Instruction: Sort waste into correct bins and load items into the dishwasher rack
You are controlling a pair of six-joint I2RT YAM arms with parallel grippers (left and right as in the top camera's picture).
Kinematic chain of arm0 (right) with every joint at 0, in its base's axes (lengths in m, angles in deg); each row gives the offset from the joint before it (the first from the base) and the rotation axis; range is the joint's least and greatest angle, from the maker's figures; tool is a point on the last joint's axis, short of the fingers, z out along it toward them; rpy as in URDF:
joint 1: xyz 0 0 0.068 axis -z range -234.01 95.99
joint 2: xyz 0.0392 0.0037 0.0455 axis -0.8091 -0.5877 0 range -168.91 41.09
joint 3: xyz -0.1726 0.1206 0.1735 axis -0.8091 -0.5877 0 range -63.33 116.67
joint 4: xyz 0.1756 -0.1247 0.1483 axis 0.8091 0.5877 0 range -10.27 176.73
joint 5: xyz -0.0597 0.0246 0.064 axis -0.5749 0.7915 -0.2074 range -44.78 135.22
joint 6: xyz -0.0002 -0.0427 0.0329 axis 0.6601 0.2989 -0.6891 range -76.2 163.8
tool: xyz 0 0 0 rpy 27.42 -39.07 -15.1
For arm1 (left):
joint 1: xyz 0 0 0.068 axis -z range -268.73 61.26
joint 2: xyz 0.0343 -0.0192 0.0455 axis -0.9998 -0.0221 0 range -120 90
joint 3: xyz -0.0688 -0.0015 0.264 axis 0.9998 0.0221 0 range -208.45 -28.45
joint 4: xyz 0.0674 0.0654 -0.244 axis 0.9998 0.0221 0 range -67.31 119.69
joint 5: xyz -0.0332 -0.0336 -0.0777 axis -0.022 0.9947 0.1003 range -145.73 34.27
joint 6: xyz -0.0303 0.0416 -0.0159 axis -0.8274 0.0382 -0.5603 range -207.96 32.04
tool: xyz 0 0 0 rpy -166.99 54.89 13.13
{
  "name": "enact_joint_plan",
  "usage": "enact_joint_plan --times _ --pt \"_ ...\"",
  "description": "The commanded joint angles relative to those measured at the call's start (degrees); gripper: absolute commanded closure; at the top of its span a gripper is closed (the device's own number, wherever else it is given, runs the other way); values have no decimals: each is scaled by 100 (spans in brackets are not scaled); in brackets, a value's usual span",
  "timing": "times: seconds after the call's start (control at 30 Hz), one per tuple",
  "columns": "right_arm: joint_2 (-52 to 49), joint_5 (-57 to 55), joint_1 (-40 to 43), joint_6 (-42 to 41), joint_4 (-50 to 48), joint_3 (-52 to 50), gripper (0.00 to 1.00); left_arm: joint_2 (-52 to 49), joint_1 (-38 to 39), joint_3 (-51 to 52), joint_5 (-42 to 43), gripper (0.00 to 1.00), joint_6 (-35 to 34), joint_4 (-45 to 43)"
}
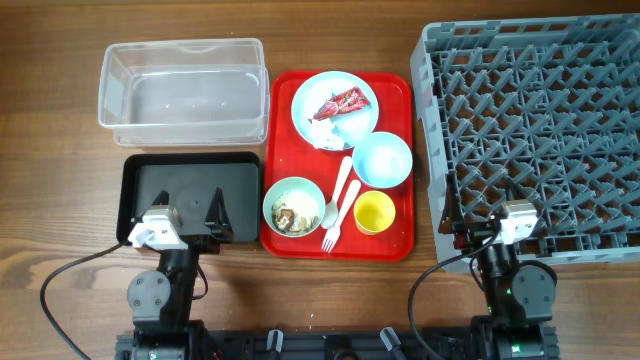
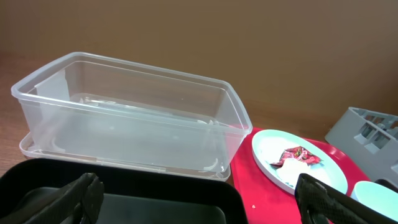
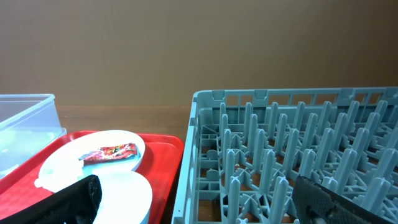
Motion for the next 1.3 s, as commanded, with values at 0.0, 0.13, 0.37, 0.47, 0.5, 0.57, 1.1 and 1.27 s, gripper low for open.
enact_joint_plan --times 0.0,0.13,0.37,0.47,0.5,0.57,1.1,1.27 --pt "20 68 20 50 -15 -2 0 57 -26 35 -35 0 52 9" --pt "4 98 20 26 -13 -2 0 57 -24 35 -35 0 50 9" --pt "4 212 20 -514 -179 131 0 57 -26 35 -57 0 -28 -50" --pt "-94 13 20 -586 149 490 0 -26 -26 -120 -57 0 -256 79" --pt "-199 -24 20 -586 289 660 0 -138 -26 -262 -57 0 -254 232" --pt "-492 -42 20 -588 629 1069 0 -452 -24 -588 -55 0 -256 527" --pt "-4216 520 20 -699 4682 5084 0 -5149 -26 -5440 223 0 -229 4774" --pt "-4282 479 20 -702 4791 5088 0 -5530 -26 -5440 363 0 -236 4570"
